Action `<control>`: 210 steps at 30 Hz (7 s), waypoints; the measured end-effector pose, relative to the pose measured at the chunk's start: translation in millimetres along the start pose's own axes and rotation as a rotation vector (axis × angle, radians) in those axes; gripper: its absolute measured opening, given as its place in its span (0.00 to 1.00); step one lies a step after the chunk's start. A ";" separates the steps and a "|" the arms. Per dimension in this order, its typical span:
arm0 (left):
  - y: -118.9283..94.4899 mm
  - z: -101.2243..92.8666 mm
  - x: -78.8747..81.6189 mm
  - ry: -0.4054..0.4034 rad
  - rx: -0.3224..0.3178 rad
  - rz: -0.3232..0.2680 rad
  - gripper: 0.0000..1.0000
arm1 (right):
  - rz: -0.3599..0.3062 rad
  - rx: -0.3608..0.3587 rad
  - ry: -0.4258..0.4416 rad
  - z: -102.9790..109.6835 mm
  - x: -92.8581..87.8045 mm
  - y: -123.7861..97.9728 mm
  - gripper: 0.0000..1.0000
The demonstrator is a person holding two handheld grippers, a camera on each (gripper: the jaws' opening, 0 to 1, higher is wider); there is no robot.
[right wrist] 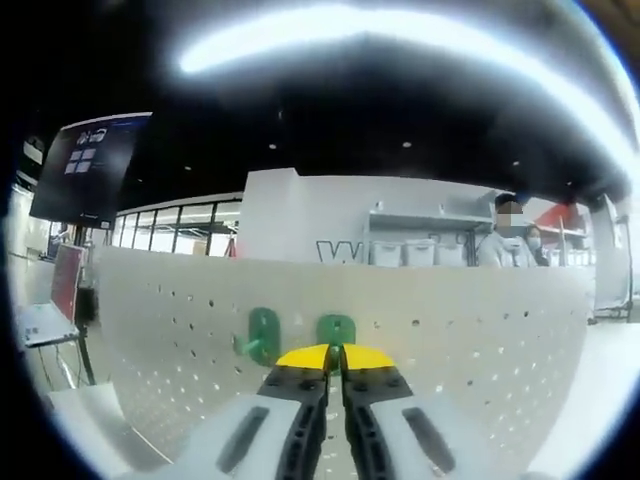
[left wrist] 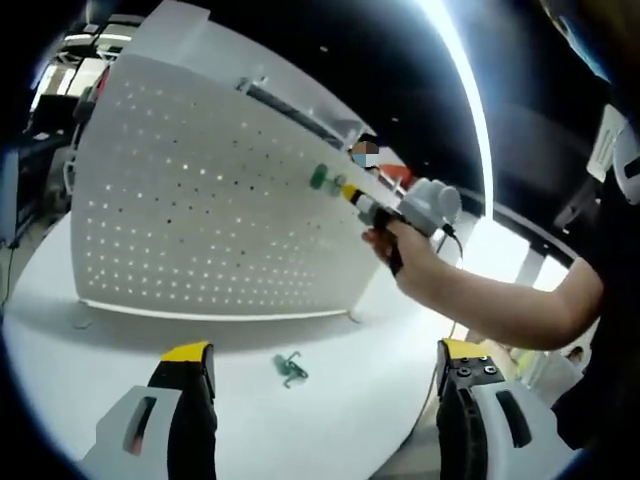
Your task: Insert the hook assembly into the mounting plate slot until the hook locks in place.
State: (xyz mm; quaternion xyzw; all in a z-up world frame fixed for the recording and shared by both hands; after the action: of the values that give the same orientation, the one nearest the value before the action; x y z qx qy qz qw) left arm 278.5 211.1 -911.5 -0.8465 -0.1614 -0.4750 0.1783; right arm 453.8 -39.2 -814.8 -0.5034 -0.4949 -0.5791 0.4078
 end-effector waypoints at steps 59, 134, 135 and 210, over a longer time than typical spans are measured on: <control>-36.6 7.9 -35.5 0.028 0.108 0.123 0.90 | 0.399 0.307 -0.169 -16.8 -89.7 -169.4 0.15; -39.8 31.6 -91.4 -0.072 0.180 0.324 0.84 | 0.778 0.851 -0.687 28.2 -234.4 -135.0 0.11; -40.6 34.9 -90.3 -0.076 0.184 0.321 0.83 | 0.776 0.854 -0.696 28.9 -236.5 -133.7 0.11; -8.9 16.3 -45.3 -0.032 0.118 0.237 0.74 | 0.544 0.576 0.208 78.8 -76.7 -182.1 0.00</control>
State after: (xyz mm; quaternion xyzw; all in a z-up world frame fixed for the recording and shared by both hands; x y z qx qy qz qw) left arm 264.3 221.7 -957.2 -0.8552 -0.0905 -0.4267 0.2801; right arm 303.5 68.7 -919.8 -0.4200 -0.4419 -0.3358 0.7180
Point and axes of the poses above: the point that each gripper's makers call its tool centre point, and the gripper's own axes: y roughly forward along the fingers, z roughly to its left, x roughly out of its top, the point moved 4 cm from there along -y, roughly backward along the fingers, and after that the axes turned 9 degrees about -x, right-handed, at the moved point
